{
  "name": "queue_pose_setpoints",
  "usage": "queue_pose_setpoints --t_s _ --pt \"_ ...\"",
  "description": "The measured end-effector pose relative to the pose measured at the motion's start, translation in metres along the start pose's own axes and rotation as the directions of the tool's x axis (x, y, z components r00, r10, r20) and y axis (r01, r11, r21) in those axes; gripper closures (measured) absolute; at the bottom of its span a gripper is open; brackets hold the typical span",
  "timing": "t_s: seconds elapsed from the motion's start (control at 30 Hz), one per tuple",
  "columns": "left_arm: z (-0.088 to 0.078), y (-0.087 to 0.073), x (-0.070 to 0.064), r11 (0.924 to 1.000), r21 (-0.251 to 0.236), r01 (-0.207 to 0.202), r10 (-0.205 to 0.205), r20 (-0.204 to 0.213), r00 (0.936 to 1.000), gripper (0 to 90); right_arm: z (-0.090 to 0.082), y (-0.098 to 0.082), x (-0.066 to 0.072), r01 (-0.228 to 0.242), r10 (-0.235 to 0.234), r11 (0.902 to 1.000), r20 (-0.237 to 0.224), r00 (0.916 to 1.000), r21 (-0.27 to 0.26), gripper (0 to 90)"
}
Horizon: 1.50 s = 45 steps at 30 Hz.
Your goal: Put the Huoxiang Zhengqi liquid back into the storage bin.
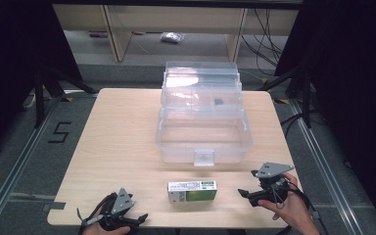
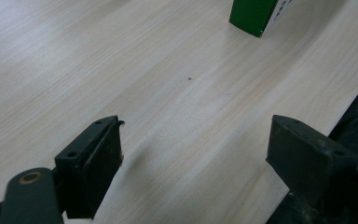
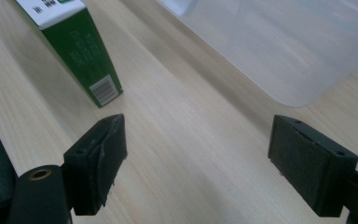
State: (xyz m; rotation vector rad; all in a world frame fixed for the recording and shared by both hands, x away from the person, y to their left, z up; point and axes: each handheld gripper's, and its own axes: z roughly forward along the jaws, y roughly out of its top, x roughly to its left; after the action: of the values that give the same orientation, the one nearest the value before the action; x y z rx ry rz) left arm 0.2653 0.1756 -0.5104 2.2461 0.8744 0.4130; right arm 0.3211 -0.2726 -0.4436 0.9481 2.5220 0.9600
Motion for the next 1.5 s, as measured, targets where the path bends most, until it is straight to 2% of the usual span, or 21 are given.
queue_pose_setpoints --t_s 0.07,0.13,0.17,0.3,0.4,0.47,0.57,0.63,0.67,0.7,0.83,0.87,0.93,0.97,1.1,1.17,1.23,1.27,1.37,1.4,1.5 --pt "0.000 0.000 -0.001 0.9999 -0.006 0.009 -0.009 -0.001 1.0000 17.3 -0.001 0.003 -0.001 0.030 -0.030 0.9996 0.000 0.9996 0.001 20.5" --pt "-0.003 0.001 0.004 0.9981 0.034 -0.052 0.052 0.001 0.9986 17.3 -0.005 0.016 0.003 0.067 -0.066 0.9977 -0.030 0.9973 0.013 20.9" --pt "-0.001 0.000 0.001 0.9999 -0.002 -0.010 0.010 -0.004 0.9999 17.3 -0.004 0.020 0.005 0.088 -0.088 0.9961 -0.025 0.9958 -0.006 20.9" --pt "-0.001 0.000 0.001 0.9998 0.003 -0.018 0.018 -0.003 0.9998 17.3 -0.008 0.036 0.012 0.146 -0.145 0.9893 -0.059 0.9877 0.012 21.6" --pt "0.000 0.000 0.000 0.9999 -0.006 0.008 -0.008 -0.002 1.0000 17.3 -0.006 0.045 0.018 0.175 -0.174 0.9845 -0.076 0.9818 0.010 21.7" --pt "-0.001 0.000 0.001 0.9999 0.001 -0.015 0.015 -0.004 0.9999 17.3 -0.006 0.050 0.021 0.189 -0.186 0.9819 -0.119 0.9753 0.014 22.7" --pt "0.001 0.000 0.000 1.0000 -0.006 0.008 -0.008 -0.002 1.0000 17.3 -0.005 0.057 0.026 0.201 -0.196 0.9795 -0.141 0.9704 0.018 22.7" --pt "-0.003 0.001 0.003 0.9987 0.028 -0.044 0.044 0.004 0.9990 17.3 -0.004 0.061 0.029 0.203 -0.197 0.9789 -0.146 0.9695 0.025 22.8" --pt "-0.001 0.000 0.001 0.9998 0.004 -0.019 0.019 -0.003 0.9998 17.3 -0.003 0.063 0.030 0.233 -0.229 0.9723 -0.149 0.9620 0.013 22.8" --pt "0.000 0.000 0.000 0.9999 -0.007 0.007 -0.007 -0.003 1.0000 17.3 -0.002 0.065 0.032 0.233 -0.228 0.9722 -0.148 0.9623 0.018 22.8" --pt "-0.002 0.001 0.002 0.9989 0.024 -0.040 0.040 0.005 0.9992 17.3 0.000 0.072 0.038 0.256 -0.247 0.9660 -0.170 0.9541 0.034 22.8" --pt "0.001 0.000 -0.001 0.9999 -0.011 0.012 -0.012 -0.003 0.9999 17.3 0.001 0.074 0.039 0.263 -0.254 0.9639 -0.168 0.9526 0.038 22.8" --pt "0.001 0.000 -0.001 0.9999 -0.008 0.012 -0.012 0.004 0.9999 17.3 0.001 0.076 0.040 0.267 -0.256 0.9626 -0.172 0.9511 0.043 22.8" --pt "0.000 0.000 0.000 1.0000 0.000 0.001 -0.001 -0.002 1.0000 17.3 0.004 0.081 0.043 0.296 -0.284 0.9539 -0.181 0.9417 0.047 22.8" --pt "0.001 -0.001 -0.001 0.9998 -0.006 0.017 -0.017 0.001 0.9998 17.3 0.007 0.086 0.047 0.309 -0.293 0.9489 -0.186 0.9378 0.063 22.8" --pt "-0.001 0.000 0.000 1.0000 0.000 0.003 -0.003 0.000 1.0000 17.3 0.012 0.093 0.050 0.346 -0.327 0.9356 -0.197 0.9244 0.071 22.8" --pt "0.000 0.000 0.000 1.0000 -0.003 0.004 -0.004 -0.003 1.0000 17.3 0.013 0.095 0.053 0.348 -0.326 0.9342 -0.203 0.9233 0.080 22.8" --pt "0.000 0.000 -0.001 0.9999 -0.006 0.010 -0.010 -0.001 1.0000 17.3 0.017 0.100 0.055 0.383 -0.358 0.9196 -0.216 0.9085 0.087 23.1" --pt "0.000 0.000 0.000 1.0000 -0.002 0.007 -0.007 0.000 1.0000 17.3 0.020 0.103 0.058 0.393 -0.364 0.9141 -0.225 0.9037 0.100 23.6" --pt "0.000 0.000 -0.001 0.9999 -0.008 0.010 -0.010 -0.003 0.9999 17.3 0.024 0.107 0.060 0.408 -0.374 0.9061 -0.237 0.8965 0.112 24.2" --pt "-0.001 0.000 0.000 1.0000 -0.002 0.007 -0.007 0.000 1.0000 17.3 0.028 0.109 0.063 0.413 -0.377 0.9025 -0.238 0.8953 0.124 24.8"
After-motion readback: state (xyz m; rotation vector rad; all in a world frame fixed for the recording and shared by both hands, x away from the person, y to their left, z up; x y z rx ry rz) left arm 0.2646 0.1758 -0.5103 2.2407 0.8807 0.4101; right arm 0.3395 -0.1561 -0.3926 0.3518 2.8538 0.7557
